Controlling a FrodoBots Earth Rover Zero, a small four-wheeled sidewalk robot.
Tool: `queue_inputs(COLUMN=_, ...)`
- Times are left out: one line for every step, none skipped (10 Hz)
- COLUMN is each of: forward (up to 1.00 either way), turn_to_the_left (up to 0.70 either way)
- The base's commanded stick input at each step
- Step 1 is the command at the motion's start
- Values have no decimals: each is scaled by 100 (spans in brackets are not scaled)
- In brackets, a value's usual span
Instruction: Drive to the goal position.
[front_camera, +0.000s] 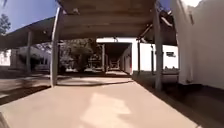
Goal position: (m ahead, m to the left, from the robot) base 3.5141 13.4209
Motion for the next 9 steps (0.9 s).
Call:
queue_inputs(forward=70, turn_to_the_left=0)
queue_inputs(forward=70, turn_to_the_left=0)
queue_inputs(forward=70, turn_to_the_left=0)
queue_inputs(forward=70, turn_to_the_left=0)
queue_inputs(forward=70, turn_to_the_left=0)
queue_inputs(forward=70, turn_to_the_left=0)
queue_inputs(forward=70, turn_to_the_left=0)
queue_inputs(forward=70, turn_to_the_left=0)
queue_inputs(forward=70, turn_to_the_left=0)
